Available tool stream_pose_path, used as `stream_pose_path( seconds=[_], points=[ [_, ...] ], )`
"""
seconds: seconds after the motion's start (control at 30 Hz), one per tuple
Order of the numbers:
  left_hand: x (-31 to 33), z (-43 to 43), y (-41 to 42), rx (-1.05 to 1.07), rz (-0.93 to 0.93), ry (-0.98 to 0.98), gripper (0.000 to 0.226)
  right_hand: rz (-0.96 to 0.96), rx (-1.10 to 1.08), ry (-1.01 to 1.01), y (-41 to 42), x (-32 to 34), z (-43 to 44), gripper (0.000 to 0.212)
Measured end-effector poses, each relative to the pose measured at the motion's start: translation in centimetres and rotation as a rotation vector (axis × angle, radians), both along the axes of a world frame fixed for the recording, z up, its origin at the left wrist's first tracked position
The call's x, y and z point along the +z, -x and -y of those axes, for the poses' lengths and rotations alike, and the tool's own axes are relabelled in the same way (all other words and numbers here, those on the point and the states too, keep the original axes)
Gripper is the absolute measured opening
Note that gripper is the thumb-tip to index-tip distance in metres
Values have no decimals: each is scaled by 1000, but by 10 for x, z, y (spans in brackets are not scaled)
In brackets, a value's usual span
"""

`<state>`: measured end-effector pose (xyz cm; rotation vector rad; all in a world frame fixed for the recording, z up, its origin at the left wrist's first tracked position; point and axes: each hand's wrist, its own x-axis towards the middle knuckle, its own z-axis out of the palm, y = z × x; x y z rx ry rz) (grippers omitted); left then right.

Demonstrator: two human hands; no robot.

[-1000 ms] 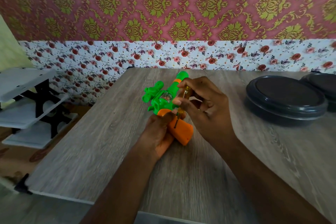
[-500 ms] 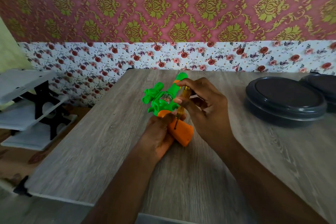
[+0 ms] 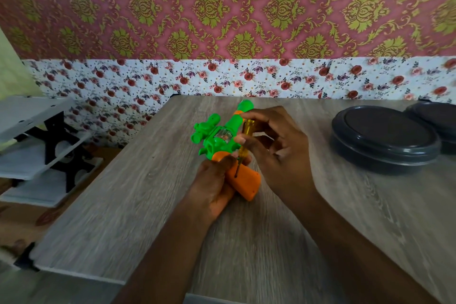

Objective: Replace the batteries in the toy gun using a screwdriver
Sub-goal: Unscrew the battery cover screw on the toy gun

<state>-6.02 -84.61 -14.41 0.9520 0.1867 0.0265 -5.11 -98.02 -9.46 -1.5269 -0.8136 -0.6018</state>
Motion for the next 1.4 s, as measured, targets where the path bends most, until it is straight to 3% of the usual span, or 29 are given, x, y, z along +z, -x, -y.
stream_pose_path(
  seconds=[0.1, 0.2, 0.33, 0.53, 1.0, 1.23, 1.4],
  points=[
    [-1, 0, -1, 8, -19, 15, 33, -21, -23, -19, -2, -1, 0, 31],
    [1, 1, -2, 38, -66, 14, 32, -133, 100, -99, 0, 0, -1, 39],
    [0, 0, -1, 33, -76, 30, 37, -121, 109, -81, -1, 0, 2, 21],
    [2, 0, 1, 24, -72, 23, 37, -41, -33, -59, 0, 0, -2, 32],
    [1, 1, 0, 56, -78, 46, 34, -110, 81, -120, 3, 2, -3, 30],
    [-3, 2, -3, 51, -64, 77, 40, -105, 64, -43, 4, -2, -7, 35],
    [-5, 1, -5, 40, -62, 63, 30, -107, 89, -28, 6, -1, -7, 36]
  ],
)
